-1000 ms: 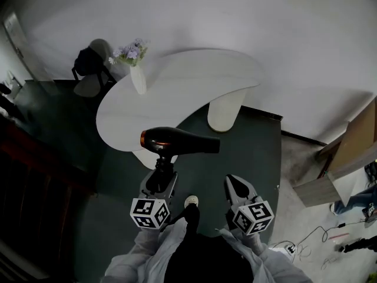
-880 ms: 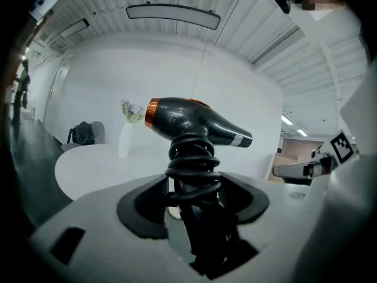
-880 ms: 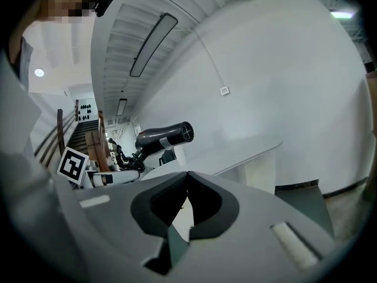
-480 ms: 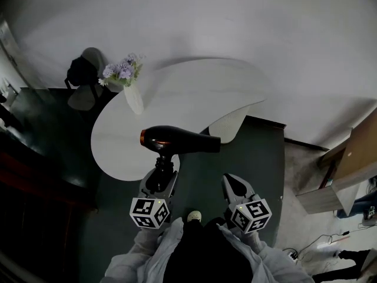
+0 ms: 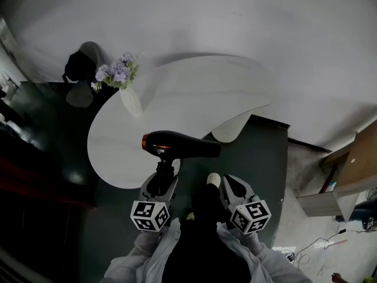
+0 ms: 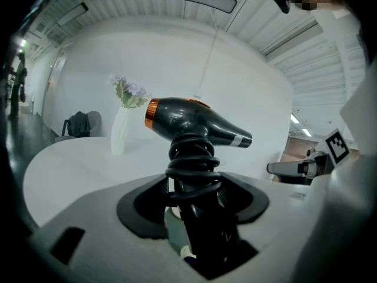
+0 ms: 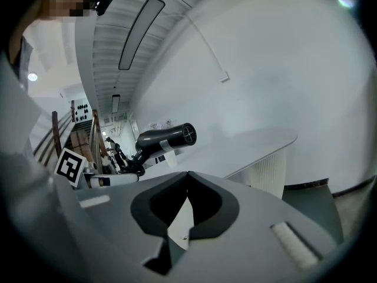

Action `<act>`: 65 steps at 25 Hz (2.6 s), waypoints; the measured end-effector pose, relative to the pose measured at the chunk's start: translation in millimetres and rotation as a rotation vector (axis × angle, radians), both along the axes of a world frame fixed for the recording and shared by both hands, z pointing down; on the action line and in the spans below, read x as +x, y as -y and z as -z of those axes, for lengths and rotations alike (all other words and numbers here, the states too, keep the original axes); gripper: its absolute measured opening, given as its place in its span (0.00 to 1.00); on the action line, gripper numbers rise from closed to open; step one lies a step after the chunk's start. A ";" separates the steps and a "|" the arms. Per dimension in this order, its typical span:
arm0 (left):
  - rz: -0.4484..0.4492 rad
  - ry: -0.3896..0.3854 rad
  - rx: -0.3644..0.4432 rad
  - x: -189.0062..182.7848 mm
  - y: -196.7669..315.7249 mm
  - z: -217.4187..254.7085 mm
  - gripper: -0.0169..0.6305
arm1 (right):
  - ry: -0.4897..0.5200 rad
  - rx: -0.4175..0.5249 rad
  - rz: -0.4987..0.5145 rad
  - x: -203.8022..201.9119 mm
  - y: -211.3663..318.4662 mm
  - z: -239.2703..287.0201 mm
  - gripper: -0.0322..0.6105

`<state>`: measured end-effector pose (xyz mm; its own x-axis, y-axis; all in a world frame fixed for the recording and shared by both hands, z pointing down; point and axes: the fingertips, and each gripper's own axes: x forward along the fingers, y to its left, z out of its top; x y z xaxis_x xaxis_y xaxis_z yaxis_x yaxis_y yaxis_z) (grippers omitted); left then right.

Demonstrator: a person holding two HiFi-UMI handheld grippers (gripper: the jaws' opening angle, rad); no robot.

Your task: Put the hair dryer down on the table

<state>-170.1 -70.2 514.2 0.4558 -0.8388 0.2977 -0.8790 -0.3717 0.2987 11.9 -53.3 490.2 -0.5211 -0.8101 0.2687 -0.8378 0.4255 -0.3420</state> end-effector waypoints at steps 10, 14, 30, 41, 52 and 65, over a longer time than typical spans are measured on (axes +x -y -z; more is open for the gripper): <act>0.040 -0.029 -0.013 24.5 116.1 1.1 0.43 | -0.007 0.008 0.041 23.4 115.2 3.7 0.06; 0.040 -0.034 0.003 46.6 172.7 4.3 0.43 | -0.014 0.020 0.046 44.4 172.9 8.6 0.06; 0.063 -0.021 0.027 98.6 313.5 9.4 0.43 | -0.012 0.025 0.117 86.1 320.9 6.8 0.06; 0.053 -0.054 -0.001 117.4 335.0 -4.7 0.43 | -0.003 -0.018 0.114 96.9 336.6 -14.5 0.06; 0.055 -0.058 -0.063 140.9 421.2 -28.1 0.43 | -0.017 -0.049 0.129 113.0 402.8 -24.7 0.06; 0.212 -0.057 -0.228 135.6 545.2 -97.6 0.43 | -0.026 -0.115 0.244 103.8 543.0 -56.0 0.06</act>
